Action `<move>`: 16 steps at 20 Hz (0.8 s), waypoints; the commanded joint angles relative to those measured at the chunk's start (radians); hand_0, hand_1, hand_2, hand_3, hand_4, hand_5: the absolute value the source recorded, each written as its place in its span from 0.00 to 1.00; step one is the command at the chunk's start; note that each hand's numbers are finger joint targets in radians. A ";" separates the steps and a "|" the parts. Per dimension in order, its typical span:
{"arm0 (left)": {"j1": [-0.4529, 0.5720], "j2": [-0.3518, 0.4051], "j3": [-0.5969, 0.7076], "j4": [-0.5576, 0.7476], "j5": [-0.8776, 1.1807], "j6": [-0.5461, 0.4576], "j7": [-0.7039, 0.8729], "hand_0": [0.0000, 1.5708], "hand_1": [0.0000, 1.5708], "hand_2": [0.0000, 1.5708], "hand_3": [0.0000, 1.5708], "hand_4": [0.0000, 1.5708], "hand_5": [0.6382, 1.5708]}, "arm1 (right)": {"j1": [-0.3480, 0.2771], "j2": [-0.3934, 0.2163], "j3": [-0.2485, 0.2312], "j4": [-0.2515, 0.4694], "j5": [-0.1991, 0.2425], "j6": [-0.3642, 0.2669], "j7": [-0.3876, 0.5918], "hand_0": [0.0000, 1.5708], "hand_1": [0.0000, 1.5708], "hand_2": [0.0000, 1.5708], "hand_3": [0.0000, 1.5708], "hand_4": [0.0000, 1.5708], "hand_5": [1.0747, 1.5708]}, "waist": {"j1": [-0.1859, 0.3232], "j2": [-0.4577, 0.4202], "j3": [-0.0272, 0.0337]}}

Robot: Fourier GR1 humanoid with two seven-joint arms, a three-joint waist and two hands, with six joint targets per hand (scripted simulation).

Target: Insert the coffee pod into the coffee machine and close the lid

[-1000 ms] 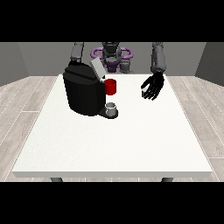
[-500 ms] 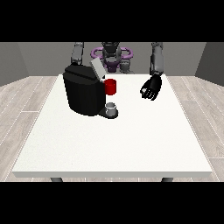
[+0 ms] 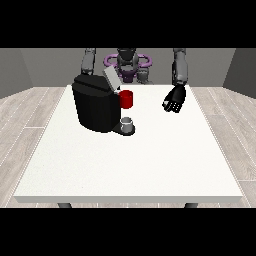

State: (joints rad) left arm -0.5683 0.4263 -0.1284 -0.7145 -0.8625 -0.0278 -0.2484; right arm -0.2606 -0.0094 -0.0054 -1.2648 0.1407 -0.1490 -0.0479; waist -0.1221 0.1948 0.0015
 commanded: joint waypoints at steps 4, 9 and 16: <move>-0.054 -0.046 0.047 -0.001 0.049 -0.046 -0.071 0.87 0.87 0.87 0.83 0.31 1.00 | 0.001 -0.045 -0.010 0.053 0.037 -0.008 0.028 0.00 0.00 0.00 0.00 0.00 1.00 | 0.011 -0.039 -0.0017; -0.070 -0.056 0.079 -0.001 0.071 -0.110 -0.084 0.92 0.92 0.91 0.86 0.34 1.00 | -0.019 -0.037 -0.035 0.092 0.041 -0.045 0.036 0.00 0.00 0.00 0.00 0.00 1.00 | 0.034 -0.071 -0.0015; -0.198 -0.103 0.063 -0.100 0.077 -0.265 0.028 0.89 0.89 0.89 0.85 0.34 1.00 | -0.005 -0.003 -0.032 0.202 0.067 -0.094 -0.061 0.00 0.00 0.00 0.00 0.00 1.00 | 0.049 -0.099 -0.0011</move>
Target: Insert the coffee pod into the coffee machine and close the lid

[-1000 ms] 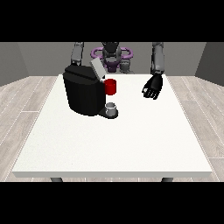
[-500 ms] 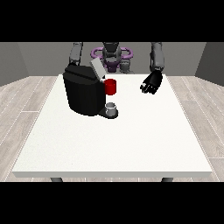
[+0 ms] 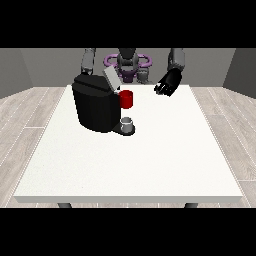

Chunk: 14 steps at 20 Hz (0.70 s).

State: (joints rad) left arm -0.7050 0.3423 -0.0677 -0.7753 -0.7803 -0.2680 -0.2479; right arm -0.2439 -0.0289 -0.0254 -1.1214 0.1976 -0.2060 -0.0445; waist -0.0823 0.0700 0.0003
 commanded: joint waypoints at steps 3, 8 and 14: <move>-0.073 -0.035 0.027 -0.028 0.007 -0.064 0.083 0.89 0.89 0.89 0.85 0.34 1.00 | -0.027 -0.015 0.002 0.007 -0.005 0.030 0.005 0.00 0.00 0.00 0.00 0.00 1.00 | -0.025 -0.023 -0.0002; -0.160 0.015 0.061 -0.011 0.011 -0.122 0.089 0.89 0.89 0.89 0.85 0.38 1.00 | -0.033 0.005 0.032 -0.051 -0.001 0.039 0.039 0.00 0.00 0.00 0.00 0.00 1.00 | -0.079 -0.018 -0.0003; -0.303 -0.034 0.125 -0.012 0.061 -0.160 0.201 0.61 0.61 0.74 0.86 0.33 1.00 | -0.056 0.028 0.052 -0.052 -0.035 0.034 -0.011 0.00 0.00 0.00 0.00 0.00 1.00 | -0.114 0.006 0.0000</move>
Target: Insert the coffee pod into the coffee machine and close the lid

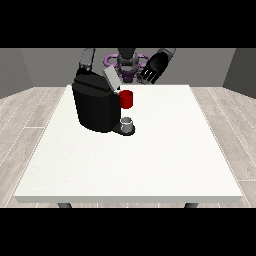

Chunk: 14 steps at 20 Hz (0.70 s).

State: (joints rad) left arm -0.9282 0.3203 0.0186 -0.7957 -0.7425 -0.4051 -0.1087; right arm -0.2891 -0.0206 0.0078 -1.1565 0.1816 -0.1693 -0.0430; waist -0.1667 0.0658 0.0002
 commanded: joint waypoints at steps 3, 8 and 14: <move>-0.137 0.071 0.094 0.035 0.045 -0.061 0.055 0.76 0.76 0.79 0.80 0.31 1.00 | -0.016 -0.005 0.023 -0.053 0.006 0.010 -0.019 0.00 0.00 0.00 0.00 0.00 1.00 | -0.062 0.033 -0.0002; -0.171 0.094 0.095 0.046 0.032 -0.034 0.016 0.75 0.75 0.80 0.81 0.31 1.00 | -0.065 -0.008 -0.004 -0.113 -0.020 0.004 0.023 0.00 0.00 0.00 0.00 0.00 1.00 | -0.099 0.092 -0.0003; -0.286 0.111 0.126 0.088 0.035 -0.052 0.095 0.78 0.78 0.82 0.78 0.30 1.00 | -0.089 -0.020 0.009 -0.128 0.008 0.000 0.024 0.00 0.00 0.00 0.00 0.00 1.00 | -0.147 0.144 0.0000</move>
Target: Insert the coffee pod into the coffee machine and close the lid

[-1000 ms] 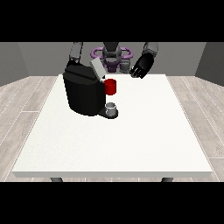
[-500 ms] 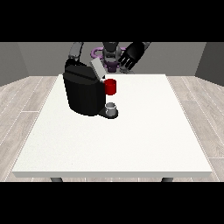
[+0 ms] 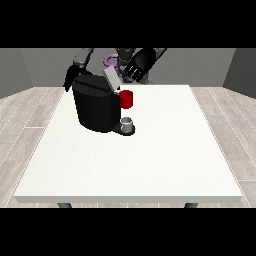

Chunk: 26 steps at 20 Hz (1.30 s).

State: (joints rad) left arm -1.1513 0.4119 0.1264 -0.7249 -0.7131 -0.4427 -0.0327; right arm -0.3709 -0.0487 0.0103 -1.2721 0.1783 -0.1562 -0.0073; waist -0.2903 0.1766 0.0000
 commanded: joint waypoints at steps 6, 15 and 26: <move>-0.051 0.037 0.009 0.043 -0.011 -0.013 -0.015 0.76 0.76 0.82 0.79 0.31 1.00 | -0.023 -0.040 -0.046 -0.043 -0.043 0.037 0.017 0.00 0.00 0.00 0.00 0.00 1.00 | -0.037 0.057 0.0004; -0.076 0.021 -0.012 0.056 -0.030 -0.008 -0.048 0.79 0.79 0.82 0.78 0.27 1.00 | -0.076 -0.032 -0.061 -0.019 -0.015 -0.016 0.050 0.00 0.00 0.00 0.00 0.00 1.00 | 0.006 0.091 0.0002; -0.130 0.037 0.016 0.093 -0.030 0.015 -0.051 0.74 0.74 0.79 0.76 0.26 1.00 | -0.090 -0.010 -0.034 -0.029 0.016 -0.043 0.044 0.00 0.00 0.00 0.00 0.11 1.00 | -0.026 0.133 0.0000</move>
State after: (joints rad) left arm -1.2489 0.4275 0.1264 -0.6547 -0.7453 -0.4231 -0.0837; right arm -0.4430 -0.0670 -0.0410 -1.2824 0.1777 -0.1896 0.0037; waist -0.2966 0.3030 0.0005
